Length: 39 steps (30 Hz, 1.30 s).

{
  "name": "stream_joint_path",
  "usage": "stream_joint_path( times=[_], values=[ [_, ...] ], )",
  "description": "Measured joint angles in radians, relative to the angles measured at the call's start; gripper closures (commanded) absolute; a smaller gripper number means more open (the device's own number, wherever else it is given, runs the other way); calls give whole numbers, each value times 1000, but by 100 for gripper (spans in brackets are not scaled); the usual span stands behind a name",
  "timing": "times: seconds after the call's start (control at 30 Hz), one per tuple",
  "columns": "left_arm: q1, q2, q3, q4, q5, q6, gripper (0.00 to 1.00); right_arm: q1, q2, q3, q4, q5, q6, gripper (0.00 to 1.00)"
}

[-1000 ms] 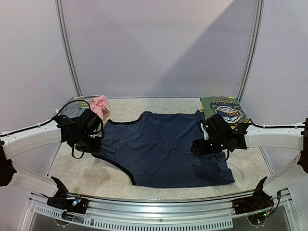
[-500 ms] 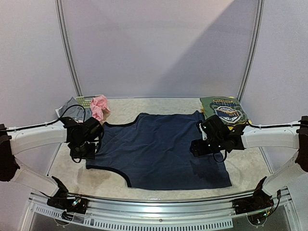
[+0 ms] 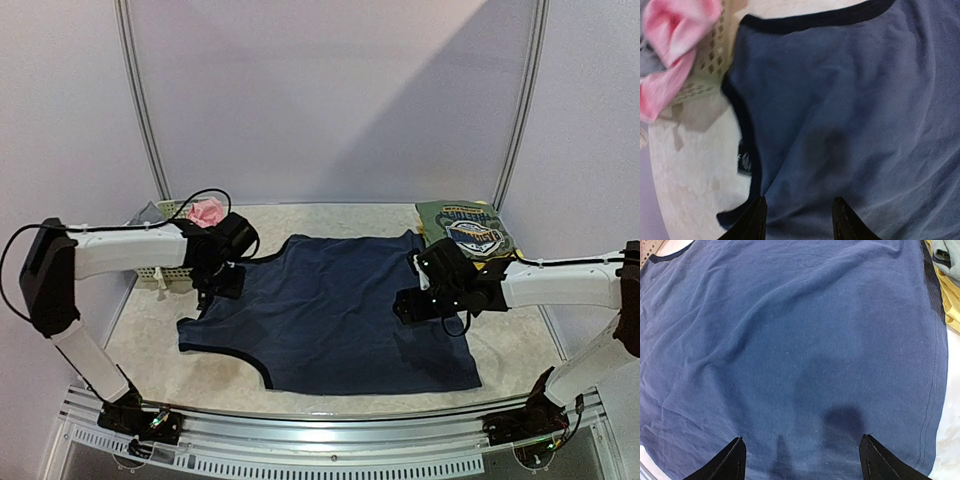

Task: Fold and stack the mixed laundry pile
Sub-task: Smooth out the flattened tank top at the center of the board.

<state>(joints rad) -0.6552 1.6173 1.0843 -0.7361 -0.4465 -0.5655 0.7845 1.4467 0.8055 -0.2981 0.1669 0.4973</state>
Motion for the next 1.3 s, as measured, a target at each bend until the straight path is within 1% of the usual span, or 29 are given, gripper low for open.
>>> stream_joint_path(
  times=[0.13,0.37,0.47,0.6,0.87,1.07,1.17,1.3],
  values=[
    [39,142,91,86,64,82,55,0,11,0,-1,18,16,22],
    [146,383,262,158,163,190,54,-1,61,-5,-27,63,60,23],
    [174,451,306,174,187,213,54,-9,72,-15,-44,69,77,22],
    [199,486,353,187,195,235,54,-23,74,-20,-67,85,91,22],
    [235,502,370,199,155,239,53,-47,73,-19,-113,112,97,22],
    [222,480,348,196,122,246,45,-48,61,25,-174,127,77,22],
    [194,418,312,183,98,256,40,-48,22,58,-210,135,60,21],
    [115,259,259,171,58,273,36,-48,-66,75,-258,137,39,20]
  ],
)
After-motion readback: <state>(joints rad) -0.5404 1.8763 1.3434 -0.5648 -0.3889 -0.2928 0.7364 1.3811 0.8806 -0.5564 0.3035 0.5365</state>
